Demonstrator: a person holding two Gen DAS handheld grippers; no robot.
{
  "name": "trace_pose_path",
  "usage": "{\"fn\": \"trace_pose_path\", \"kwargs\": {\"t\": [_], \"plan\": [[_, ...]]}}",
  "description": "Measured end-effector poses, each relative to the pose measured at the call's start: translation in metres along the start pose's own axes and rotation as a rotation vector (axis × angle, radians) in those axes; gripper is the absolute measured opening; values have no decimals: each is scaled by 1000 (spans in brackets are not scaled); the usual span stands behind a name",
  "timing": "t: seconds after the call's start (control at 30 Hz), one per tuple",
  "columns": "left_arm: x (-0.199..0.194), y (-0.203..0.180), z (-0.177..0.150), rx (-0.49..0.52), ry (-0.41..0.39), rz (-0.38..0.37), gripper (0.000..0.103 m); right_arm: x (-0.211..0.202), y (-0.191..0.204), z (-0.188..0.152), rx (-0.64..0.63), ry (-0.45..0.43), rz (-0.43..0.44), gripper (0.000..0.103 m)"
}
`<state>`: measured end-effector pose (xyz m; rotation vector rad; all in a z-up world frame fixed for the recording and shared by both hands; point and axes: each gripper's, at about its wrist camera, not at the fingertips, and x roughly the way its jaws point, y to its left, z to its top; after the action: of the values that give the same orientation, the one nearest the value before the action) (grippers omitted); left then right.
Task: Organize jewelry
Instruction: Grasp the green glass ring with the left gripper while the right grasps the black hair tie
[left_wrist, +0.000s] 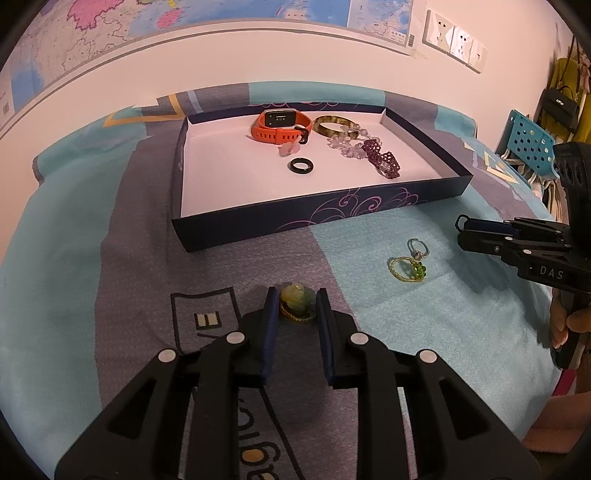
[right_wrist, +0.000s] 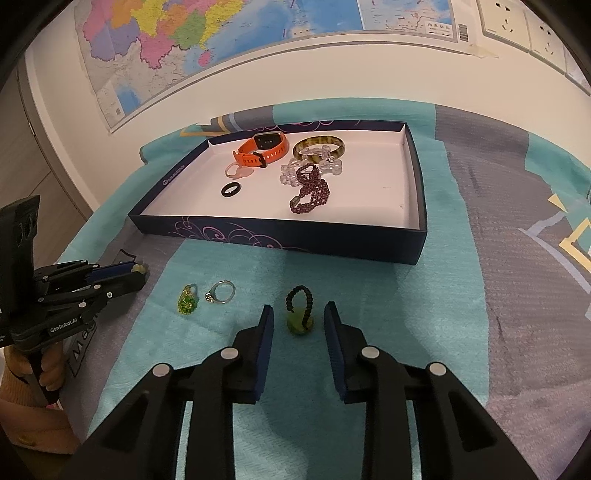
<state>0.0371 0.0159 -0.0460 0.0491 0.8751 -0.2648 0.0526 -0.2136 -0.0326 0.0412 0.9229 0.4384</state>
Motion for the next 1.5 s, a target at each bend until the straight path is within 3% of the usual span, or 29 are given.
{"fn": "trace_pose_path", "kwargs": {"t": [0.4,1.5], "plan": [[0,0,0,0,-1,1,20,1,-2,0,14,2,7,14],[-15,-5,3,-9,-38,-31,18,-15,4,2,20,-50,70,13]]}}
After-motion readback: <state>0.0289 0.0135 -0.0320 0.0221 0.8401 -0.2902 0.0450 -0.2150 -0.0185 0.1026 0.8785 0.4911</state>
